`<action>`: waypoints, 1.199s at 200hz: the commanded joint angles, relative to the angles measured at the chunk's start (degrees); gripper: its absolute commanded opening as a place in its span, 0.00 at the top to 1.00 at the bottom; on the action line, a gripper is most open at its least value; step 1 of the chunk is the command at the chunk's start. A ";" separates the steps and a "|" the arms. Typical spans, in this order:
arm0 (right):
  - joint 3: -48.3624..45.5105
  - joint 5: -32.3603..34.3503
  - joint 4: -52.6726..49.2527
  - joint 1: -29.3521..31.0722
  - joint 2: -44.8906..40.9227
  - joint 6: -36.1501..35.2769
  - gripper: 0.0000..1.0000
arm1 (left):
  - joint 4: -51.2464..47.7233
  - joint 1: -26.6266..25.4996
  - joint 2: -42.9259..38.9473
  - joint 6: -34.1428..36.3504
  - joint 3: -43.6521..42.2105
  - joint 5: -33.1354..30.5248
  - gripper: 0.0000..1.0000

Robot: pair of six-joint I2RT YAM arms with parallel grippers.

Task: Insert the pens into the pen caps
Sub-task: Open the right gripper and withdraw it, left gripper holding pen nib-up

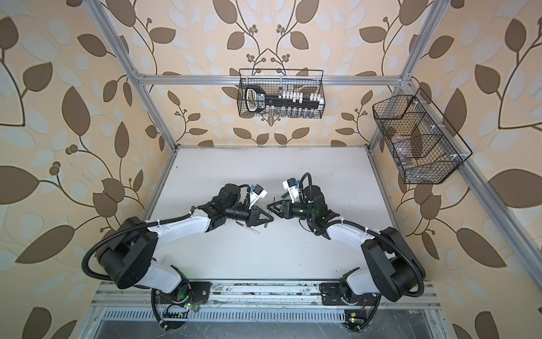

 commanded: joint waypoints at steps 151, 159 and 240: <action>-3.79 -1.42 12.63 -2.11 -2.94 4.62 1.00 | 10.65 0.04 3.01 -7.45 1.67 6.42 0.60; -3.75 -1.47 12.45 -2.28 -2.99 4.43 1.00 | 10.33 0.04 2.91 -7.25 1.80 6.33 0.61; -2.92 -0.25 5.48 -2.68 -5.86 1.07 0.72 | 6.81 0.02 2.02 -4.66 2.02 3.01 0.97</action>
